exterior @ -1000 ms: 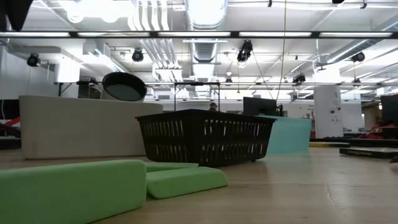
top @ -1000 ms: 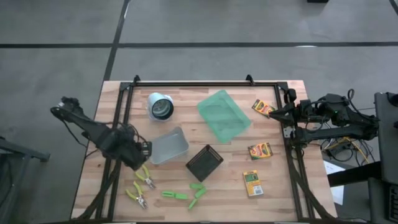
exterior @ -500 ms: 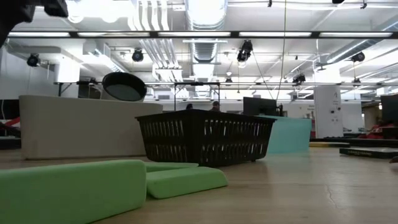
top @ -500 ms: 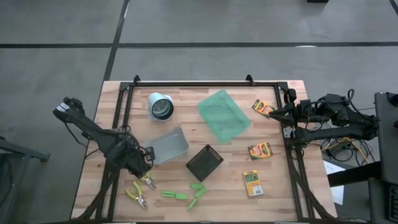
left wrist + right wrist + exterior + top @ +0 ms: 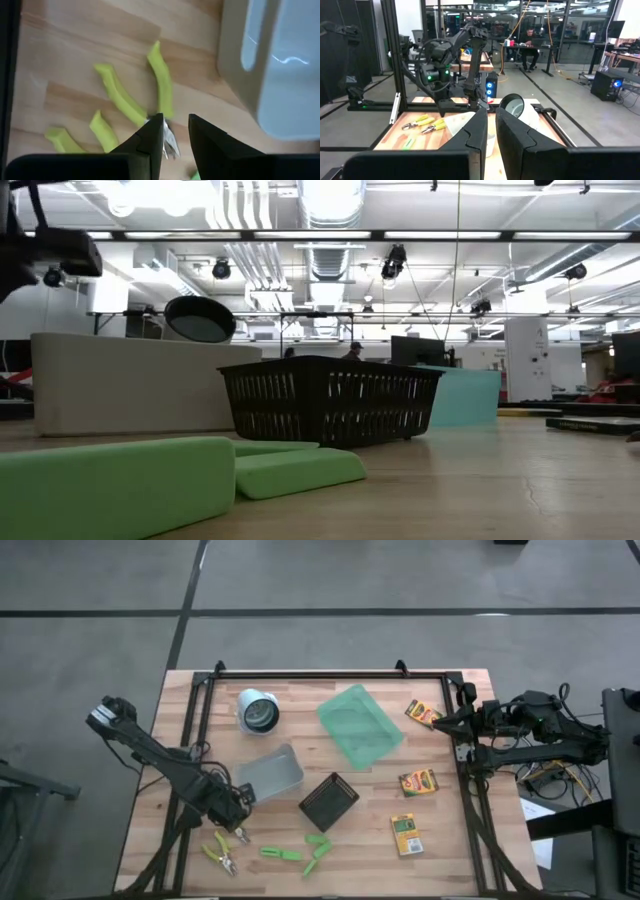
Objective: Pick & Place School Supplies
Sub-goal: Put the yellow one hole puncher into the gray bin
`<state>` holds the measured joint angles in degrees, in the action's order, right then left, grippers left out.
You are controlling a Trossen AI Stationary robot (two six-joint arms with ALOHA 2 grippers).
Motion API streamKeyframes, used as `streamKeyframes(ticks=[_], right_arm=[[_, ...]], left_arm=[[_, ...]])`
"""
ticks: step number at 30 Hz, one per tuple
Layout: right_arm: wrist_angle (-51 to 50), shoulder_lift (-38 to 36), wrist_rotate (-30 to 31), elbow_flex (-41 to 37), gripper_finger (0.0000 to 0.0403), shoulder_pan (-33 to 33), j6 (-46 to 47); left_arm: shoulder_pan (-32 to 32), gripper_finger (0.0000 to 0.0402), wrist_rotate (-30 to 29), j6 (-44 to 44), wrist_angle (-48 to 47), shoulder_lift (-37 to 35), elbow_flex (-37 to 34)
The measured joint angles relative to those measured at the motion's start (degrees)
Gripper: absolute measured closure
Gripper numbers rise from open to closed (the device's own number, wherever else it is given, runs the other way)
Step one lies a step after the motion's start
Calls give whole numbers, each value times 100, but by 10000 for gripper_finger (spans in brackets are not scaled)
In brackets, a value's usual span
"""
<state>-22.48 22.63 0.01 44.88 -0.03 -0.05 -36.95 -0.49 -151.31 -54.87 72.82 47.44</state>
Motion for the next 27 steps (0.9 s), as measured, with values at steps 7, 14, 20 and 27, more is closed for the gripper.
streamKeyframes(ticks=[7,14,20,27], right_arm=[[0,2,0,0,367,0,1],[0,0,0,0,367,0,1],[0,0,0,0,367,2,0],[-1,2,0,0,367,1,2]], left_arm=[[2,305,5,157,18,0,-192],[4,305,60,272,27,-2,-227],[9,294,149,250,31,-9,-244],[7,234,146,251,30,-9,-258]])
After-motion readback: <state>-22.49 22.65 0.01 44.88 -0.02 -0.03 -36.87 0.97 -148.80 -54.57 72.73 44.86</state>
